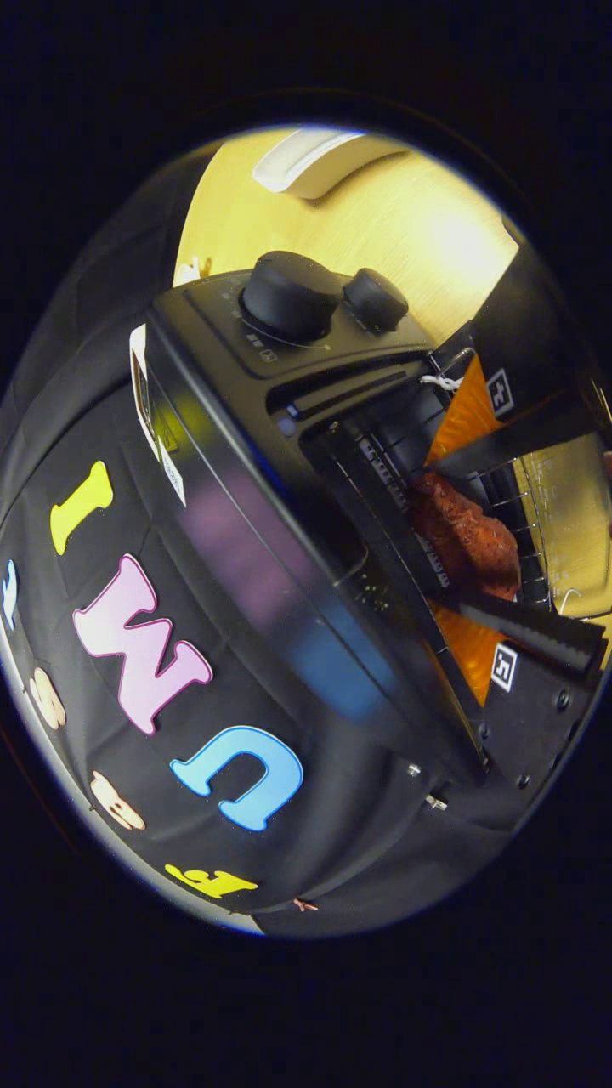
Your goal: Open the toaster oven, put the food inside, and close the toaster oven door.
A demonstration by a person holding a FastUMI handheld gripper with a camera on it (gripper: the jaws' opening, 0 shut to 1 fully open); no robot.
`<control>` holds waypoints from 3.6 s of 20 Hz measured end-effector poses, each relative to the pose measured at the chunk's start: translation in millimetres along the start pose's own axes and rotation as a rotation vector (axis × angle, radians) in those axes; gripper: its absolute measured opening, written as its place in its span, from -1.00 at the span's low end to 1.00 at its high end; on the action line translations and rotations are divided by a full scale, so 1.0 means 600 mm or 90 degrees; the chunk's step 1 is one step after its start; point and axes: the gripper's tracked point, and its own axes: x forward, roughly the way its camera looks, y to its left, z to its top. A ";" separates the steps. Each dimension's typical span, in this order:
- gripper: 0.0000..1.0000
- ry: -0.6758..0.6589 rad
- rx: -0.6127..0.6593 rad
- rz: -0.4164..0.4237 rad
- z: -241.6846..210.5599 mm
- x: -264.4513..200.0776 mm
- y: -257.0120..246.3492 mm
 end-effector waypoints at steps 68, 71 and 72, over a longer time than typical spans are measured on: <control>0.98 0.111 -0.406 -0.093 -0.154 -0.262 -0.020; 0.96 0.085 -0.419 -0.082 -0.130 -0.262 -0.002; 0.96 0.079 -0.422 -0.080 -0.124 -0.261 -0.002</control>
